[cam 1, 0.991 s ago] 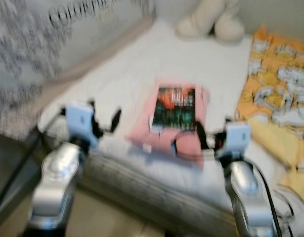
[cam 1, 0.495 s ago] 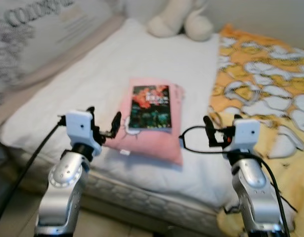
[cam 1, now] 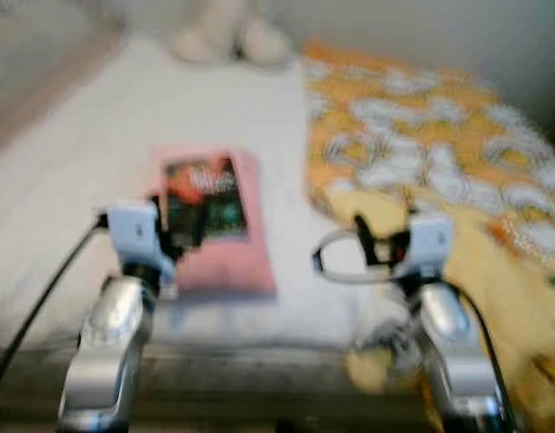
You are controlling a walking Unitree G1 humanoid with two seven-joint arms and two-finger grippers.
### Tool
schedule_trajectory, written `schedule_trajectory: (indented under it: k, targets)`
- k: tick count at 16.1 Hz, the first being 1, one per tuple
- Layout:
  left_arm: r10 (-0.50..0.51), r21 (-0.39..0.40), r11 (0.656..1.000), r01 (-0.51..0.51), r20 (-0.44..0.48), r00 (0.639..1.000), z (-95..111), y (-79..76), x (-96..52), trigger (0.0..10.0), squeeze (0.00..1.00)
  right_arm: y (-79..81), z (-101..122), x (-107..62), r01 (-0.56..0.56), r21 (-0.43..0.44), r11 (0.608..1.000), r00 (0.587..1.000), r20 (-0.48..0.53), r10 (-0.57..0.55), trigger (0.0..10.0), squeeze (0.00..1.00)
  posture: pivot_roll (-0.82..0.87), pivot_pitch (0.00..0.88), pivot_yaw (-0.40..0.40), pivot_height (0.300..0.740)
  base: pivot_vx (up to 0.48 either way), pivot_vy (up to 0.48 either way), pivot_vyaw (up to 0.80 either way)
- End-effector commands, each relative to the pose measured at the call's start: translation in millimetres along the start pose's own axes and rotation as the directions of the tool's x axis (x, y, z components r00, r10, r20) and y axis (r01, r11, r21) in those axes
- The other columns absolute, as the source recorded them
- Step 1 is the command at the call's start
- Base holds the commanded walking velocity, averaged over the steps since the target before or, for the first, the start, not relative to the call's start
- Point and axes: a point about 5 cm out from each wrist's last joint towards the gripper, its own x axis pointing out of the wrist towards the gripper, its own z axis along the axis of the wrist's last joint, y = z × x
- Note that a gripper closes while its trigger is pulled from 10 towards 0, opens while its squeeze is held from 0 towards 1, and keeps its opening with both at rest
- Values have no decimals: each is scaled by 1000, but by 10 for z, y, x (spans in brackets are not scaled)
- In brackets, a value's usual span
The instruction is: Clean up the room
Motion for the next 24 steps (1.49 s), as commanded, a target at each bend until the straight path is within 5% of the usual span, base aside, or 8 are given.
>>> schedule_trajectory:
  k: [1, 8, 24]
  targets:
    - [8, 10, 1000, -8, 7, 1000, 9, 12, 17, 10000, 0, -11, 5, 29, -6, 0, 1000, 1000, 1, 6, 10000, 0, -37, 0, -44, 740, 0, 0, 0]
    - [20, 62, 998, -20, -5, 1000, 6, -17, 61, 10000, 0, 16, -36, 79, -35, 5, 999, 999, -12, 35, 10000, 0, -23, 0, -49, 740, 0, 311, 0]
    - [-50, 28, 998, 48, 48, 998, 34, -145, 170, 10000, 0, -68, 2, 101, -1, -23, 1000, 1000, 0, 1, 10000, 0, -63, 0, -48, 740, 0, -458, -137]
